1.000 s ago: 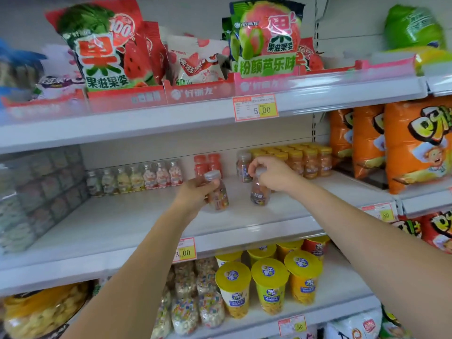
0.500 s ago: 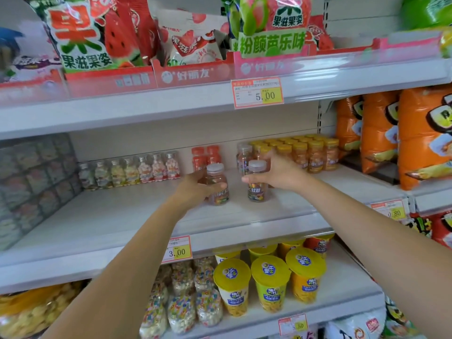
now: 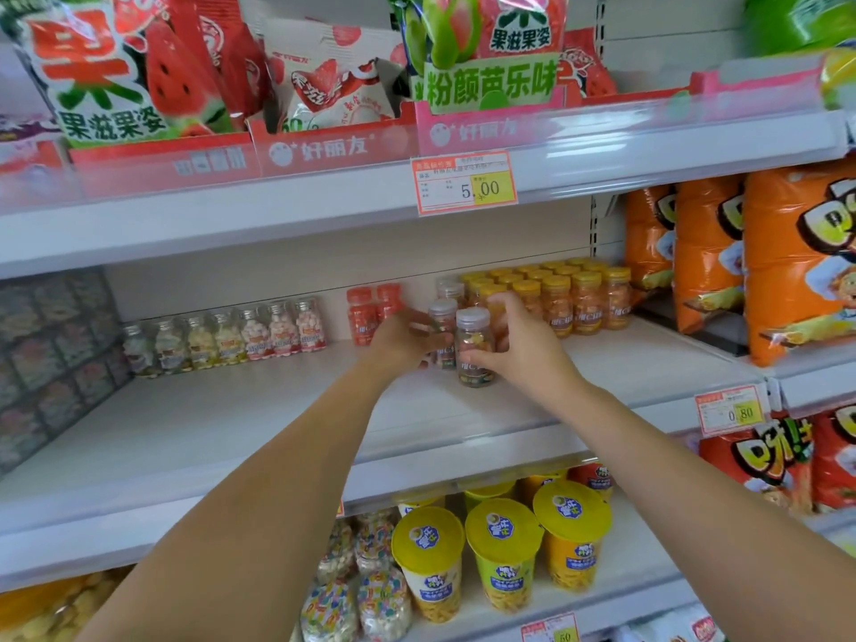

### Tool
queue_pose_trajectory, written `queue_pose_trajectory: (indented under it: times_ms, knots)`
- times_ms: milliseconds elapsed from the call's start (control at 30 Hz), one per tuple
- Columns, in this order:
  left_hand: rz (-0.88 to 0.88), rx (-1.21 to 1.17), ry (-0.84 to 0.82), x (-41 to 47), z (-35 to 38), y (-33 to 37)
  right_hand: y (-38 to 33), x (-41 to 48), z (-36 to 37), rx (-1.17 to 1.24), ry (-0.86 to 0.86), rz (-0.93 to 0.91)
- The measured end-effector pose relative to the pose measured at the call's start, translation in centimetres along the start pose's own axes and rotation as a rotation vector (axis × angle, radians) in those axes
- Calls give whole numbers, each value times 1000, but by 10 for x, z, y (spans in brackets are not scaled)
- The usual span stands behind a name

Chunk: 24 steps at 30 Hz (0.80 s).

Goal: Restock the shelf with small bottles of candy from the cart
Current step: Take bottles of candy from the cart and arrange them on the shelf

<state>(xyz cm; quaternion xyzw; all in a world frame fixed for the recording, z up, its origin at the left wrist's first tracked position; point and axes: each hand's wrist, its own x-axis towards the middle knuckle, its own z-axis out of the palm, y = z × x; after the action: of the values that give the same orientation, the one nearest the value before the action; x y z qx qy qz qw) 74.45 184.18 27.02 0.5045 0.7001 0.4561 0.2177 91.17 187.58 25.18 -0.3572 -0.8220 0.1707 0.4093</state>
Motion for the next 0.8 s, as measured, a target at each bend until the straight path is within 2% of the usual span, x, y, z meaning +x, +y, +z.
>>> queue_pose_trajectory:
  times_ms: [133,333,567,700,800]
  knots:
    - [-42,11,49,16,15,7,5,-3,2,42,31,126]
    - [-42,-8,34,35,23,3,9,2,5,-129,-100,215]
    - [12,72,-1,37,21,-6,-6,9,10,-439,-143,173]
    - [5,109,2,34,17,-3,-12,14,18,-474,-119,193]
    - [1,242,54,30,12,-3,-13,18,22,-495,-100,211]
